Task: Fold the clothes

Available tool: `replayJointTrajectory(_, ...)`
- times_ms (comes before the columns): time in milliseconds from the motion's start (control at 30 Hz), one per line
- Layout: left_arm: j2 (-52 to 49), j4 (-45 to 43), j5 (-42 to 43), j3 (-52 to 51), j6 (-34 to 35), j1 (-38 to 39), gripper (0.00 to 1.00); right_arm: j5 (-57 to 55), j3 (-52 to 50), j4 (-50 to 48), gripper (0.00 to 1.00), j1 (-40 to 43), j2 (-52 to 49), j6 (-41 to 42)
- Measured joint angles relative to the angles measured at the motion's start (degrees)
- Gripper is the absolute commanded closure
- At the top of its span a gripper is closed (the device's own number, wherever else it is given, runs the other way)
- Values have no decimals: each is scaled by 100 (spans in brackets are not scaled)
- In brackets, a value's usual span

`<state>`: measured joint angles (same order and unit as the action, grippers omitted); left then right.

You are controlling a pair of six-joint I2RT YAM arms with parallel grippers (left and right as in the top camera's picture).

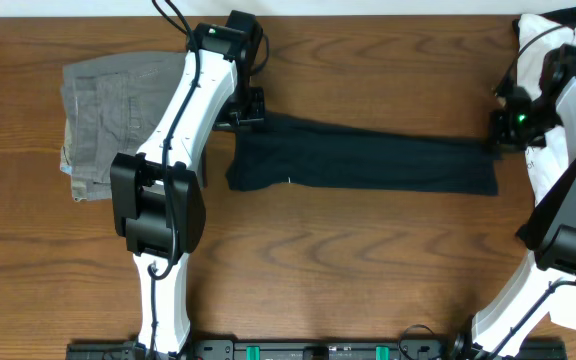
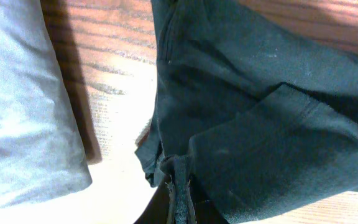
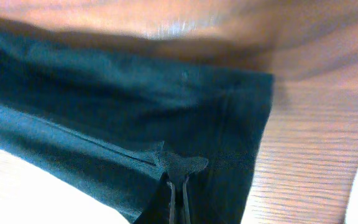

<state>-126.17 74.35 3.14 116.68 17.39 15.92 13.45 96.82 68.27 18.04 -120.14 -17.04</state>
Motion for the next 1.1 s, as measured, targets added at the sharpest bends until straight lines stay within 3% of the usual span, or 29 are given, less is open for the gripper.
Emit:
replayJointTrajectory(333, 0, 63, 17, -476, 50, 0, 94, -17, -927, -505, 99, 2, 0, -15)
replayJointTrajectory(733, -2, -289, 79, -1482, 79, 0, 92, -63, -1034, -667, 97, 2, 0, -9)
replayJointTrajectory(767, -2, -291, 79, -1486, 83, 0, 87, -66, -1034, -669, 86, 2, 0, 11)
replayJointTrajectory(800, -2, -293, 81, -1486, 68, 0, 83, -63, -1034, -671, 82, 2, 0, 57)
replayJointTrajectory(900, -2, -260, 79, -1484, 42, 0, 60, -103, -1021, -616, 67, 2, 0, 157)
replayJointTrajectory(1000, 0, -201, 74, -1451, -13, -2, 48, -122, -782, -317, 51, 2, 0, 227)
replayJointTrajectory(1100, 15, -142, 79, -1274, -35, 0, 44, -116, -234, 85, 48, 0, 0, 293)
